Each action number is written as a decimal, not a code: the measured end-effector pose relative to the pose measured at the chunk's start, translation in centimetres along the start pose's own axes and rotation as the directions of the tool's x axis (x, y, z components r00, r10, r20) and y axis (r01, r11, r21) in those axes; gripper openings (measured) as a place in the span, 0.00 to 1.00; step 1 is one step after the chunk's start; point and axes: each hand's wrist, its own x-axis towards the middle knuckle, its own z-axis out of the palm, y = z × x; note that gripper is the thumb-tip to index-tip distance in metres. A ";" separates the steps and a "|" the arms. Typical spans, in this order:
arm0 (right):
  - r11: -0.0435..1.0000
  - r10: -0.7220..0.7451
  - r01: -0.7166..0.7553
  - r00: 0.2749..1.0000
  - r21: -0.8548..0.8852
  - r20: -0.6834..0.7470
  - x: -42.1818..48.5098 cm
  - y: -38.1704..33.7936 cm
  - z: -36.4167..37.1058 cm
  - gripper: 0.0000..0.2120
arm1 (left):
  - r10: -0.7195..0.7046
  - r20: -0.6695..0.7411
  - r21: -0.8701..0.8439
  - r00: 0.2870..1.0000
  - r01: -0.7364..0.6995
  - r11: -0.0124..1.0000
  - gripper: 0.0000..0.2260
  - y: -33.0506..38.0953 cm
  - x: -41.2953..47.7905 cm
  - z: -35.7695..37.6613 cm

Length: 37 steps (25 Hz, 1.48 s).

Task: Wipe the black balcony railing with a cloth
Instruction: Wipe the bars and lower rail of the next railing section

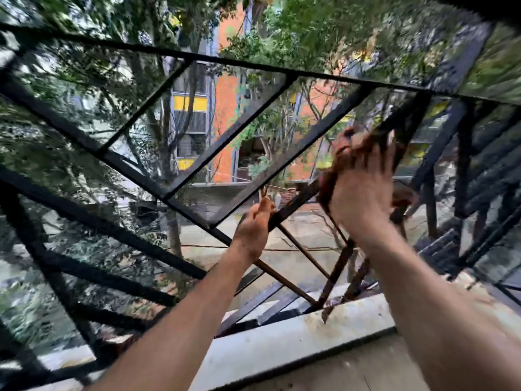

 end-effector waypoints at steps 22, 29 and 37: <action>0.405 0.343 -0.475 0.871 0.781 0.352 -12.4 -12.8 3.8 0.34 | -0.031 0.215 -0.078 0.976 0.049 0.996 0.32 -0.7 -1.6 -2.6; -0.169 0.488 -0.499 0.707 0.850 0.512 -9.6 -11.5 -1.6 0.18 | 0.148 0.071 -0.026 0.986 -0.146 0.989 0.27 -2.1 -2.7 -2.9; 0.902 -0.089 0.191 0.960 0.387 -0.267 -2.6 -11.1 -4.1 0.15 | 0.301 -0.576 0.112 0.760 -0.291 0.950 0.19 -0.2 -6.7 -7.3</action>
